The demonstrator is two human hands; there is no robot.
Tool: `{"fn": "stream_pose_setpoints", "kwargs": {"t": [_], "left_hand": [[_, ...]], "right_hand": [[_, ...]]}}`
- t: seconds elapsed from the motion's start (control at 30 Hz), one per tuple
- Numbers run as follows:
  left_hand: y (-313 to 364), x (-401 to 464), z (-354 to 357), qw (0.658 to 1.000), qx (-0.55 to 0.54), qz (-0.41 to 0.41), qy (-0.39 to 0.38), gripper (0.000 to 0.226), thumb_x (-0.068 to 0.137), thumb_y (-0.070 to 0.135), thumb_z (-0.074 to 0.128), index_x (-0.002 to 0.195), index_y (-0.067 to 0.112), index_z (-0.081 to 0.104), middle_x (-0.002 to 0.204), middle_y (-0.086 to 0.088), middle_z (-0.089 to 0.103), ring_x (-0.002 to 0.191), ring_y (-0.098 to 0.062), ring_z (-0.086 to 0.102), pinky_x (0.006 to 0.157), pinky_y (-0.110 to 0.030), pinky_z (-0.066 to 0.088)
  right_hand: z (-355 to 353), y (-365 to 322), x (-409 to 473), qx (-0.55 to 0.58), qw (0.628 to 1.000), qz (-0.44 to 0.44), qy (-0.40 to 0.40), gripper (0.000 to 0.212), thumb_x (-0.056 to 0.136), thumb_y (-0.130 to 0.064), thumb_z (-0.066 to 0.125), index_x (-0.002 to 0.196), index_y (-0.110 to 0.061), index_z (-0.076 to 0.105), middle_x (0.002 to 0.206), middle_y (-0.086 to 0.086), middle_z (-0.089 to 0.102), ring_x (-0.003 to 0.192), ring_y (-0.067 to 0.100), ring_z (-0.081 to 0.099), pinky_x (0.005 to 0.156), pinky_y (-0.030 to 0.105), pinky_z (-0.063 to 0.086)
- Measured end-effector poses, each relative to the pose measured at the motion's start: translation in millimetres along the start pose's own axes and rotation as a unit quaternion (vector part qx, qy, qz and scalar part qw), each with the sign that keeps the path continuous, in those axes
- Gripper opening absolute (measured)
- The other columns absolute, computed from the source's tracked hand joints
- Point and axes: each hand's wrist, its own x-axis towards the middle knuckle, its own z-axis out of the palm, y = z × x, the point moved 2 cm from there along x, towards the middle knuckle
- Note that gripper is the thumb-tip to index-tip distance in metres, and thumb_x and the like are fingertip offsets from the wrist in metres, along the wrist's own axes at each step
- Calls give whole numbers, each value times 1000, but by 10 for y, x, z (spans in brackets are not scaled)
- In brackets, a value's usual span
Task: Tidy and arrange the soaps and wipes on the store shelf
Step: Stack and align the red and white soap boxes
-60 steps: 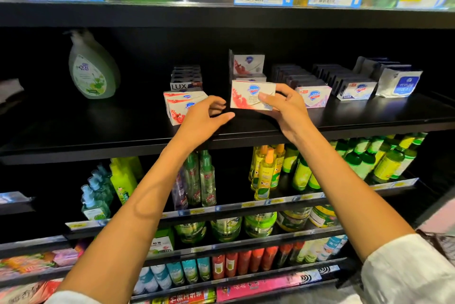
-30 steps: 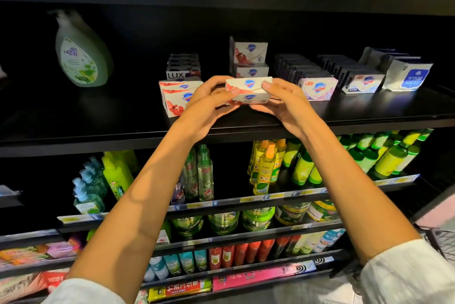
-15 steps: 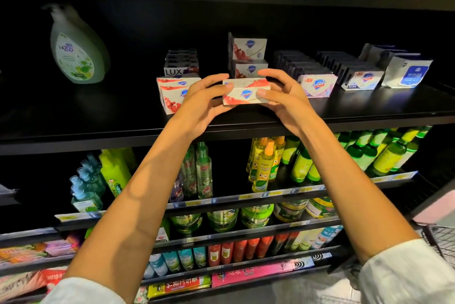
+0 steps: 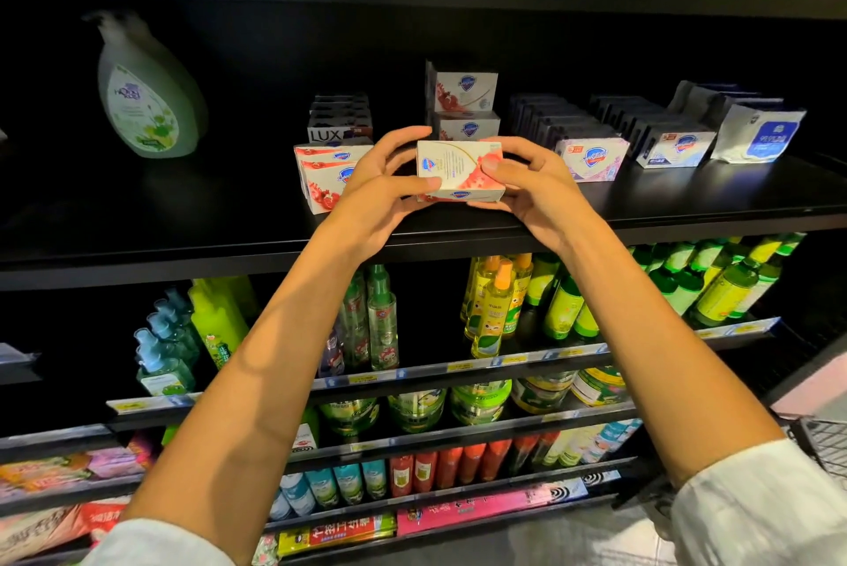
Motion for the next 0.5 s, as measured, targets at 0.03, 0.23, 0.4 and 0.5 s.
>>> {"fn": "stream_pose_setpoints", "kwargs": {"t": [0.03,0.23,0.4,0.5], "left_hand": [[0,1,0,1000,-9,-3,0,57,93,-8,68,142,18,56,140,-12,59,128,-28,63,94,-45,60],[11,-10,22,999,-29,-39,15,44,98,5,68,140,13,56,127,-15,70,115,-31,72,92,-53,61],[11,-5,28,997,-37,-53,28,34,101,20,67,133,8,61,128,-15,71,121,-31,68,92,-49,61],[10,-6,32,998,-28,-51,33,32,102,22,66,130,7,62,127,-13,72,121,-30,69,91,-46,61]], "right_hand": [[-3,6,-4,1,1000,-8,2,36,95,-6,71,131,-6,64,122,20,73,116,36,71,92,53,61],[-56,8,-18,0,999,-49,5,38,93,0,71,129,-10,65,125,18,72,120,32,69,94,53,60],[-53,11,-24,-30,997,-70,12,39,89,2,75,124,-13,67,125,14,71,124,26,66,85,41,63],[-55,28,-27,-41,996,-75,10,39,88,2,76,124,-13,67,126,12,70,125,24,65,88,44,62]]}}
